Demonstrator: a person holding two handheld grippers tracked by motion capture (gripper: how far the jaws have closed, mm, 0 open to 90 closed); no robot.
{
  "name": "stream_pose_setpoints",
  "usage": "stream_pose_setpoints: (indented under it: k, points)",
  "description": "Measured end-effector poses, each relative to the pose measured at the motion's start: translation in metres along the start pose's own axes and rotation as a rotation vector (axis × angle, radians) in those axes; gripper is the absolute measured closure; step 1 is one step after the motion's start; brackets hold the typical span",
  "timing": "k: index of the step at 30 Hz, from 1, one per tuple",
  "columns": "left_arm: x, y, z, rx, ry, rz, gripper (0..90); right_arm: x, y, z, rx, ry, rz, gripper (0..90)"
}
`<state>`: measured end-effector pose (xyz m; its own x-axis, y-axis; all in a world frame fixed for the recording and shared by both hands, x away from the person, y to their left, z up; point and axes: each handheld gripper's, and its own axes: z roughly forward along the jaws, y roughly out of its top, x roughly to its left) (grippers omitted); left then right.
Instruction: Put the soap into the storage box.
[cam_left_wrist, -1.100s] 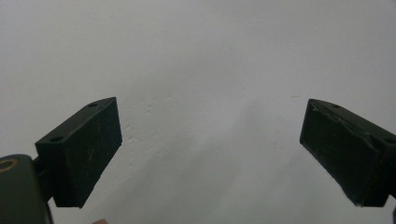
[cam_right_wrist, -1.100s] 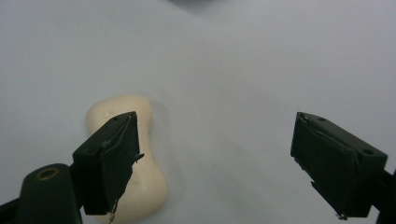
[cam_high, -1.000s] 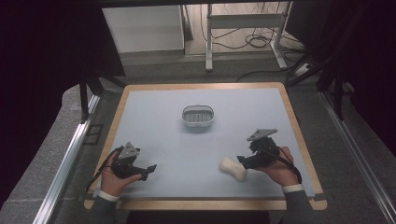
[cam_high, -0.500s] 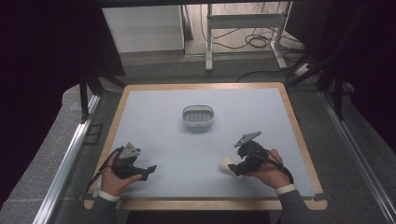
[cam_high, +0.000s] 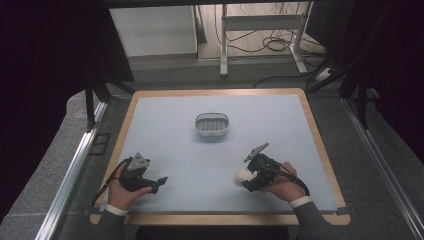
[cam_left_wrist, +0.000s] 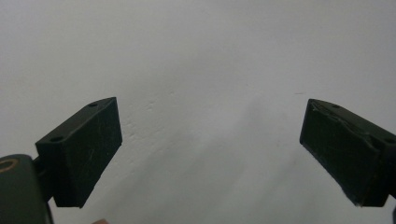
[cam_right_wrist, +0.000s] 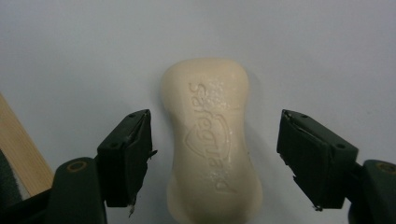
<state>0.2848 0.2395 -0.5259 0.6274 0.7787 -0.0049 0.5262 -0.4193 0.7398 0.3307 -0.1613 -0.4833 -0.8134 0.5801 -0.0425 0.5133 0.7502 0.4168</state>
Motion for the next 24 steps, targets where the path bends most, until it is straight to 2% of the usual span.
stream_pose_setpoints:
  k: [10,13,18,20,24]
  points:
    - [-0.001,0.0,0.002,0.002,0.001,0.006,6.2,0.005,0.006,0.013,0.084,-0.005,-0.035,31.2]
    - [-0.001,0.0,0.001,-0.001,0.004,0.005,6.2,0.005,0.008,0.016,0.116,-0.009,-0.044,35.3]
    - [-0.001,-0.001,0.002,0.002,0.004,0.006,6.2,0.006,0.009,0.018,0.137,-0.019,-0.041,48.1]
    - [-0.001,-0.001,0.002,0.004,0.003,0.007,6.2,0.006,0.01,0.017,0.143,-0.016,-0.032,48.9]
    - [0.0,-0.001,0.002,0.003,0.004,0.006,6.2,0.007,0.012,0.017,0.161,-0.032,-0.055,49.2]
